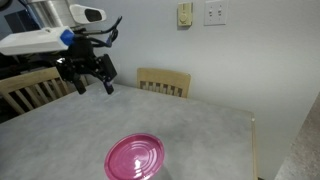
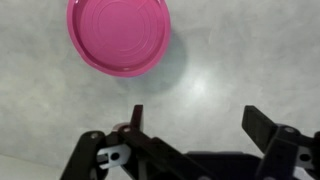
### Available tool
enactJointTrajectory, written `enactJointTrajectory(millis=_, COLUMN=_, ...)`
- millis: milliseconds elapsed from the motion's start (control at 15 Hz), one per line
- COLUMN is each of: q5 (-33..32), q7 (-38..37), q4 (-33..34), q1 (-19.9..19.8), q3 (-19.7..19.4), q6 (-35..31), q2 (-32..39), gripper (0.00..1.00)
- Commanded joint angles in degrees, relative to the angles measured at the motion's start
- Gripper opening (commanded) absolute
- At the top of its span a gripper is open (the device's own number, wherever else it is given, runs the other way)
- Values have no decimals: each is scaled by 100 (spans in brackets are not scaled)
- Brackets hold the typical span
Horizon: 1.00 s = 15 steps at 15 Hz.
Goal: Remove the pink plate from the blue bowl
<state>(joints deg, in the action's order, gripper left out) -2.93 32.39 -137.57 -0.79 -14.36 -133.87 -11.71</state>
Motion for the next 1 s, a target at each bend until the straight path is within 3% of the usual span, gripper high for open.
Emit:
enactJointTrajectory(millis=0, q5=4, q7=-123, q4=237, q1=-228, q3=105, q6=-206, q2=734, gripper=100)
enactJointTrajectory(millis=133, q5=8, q7=-509, q4=321, q1=-294, q3=179, q6=-174, q2=965, gripper=100)
enactJointTrajectory(millis=667, q5=-495, q7=-3552, q4=586, q1=-389, q3=407, q6=-129, q2=1631, gripper=100)
enactJointTrajectory(millis=933, q5=-29, q7=-4109, q4=543, q1=-490, q3=356, q6=-160, q2=1965, gripper=100)
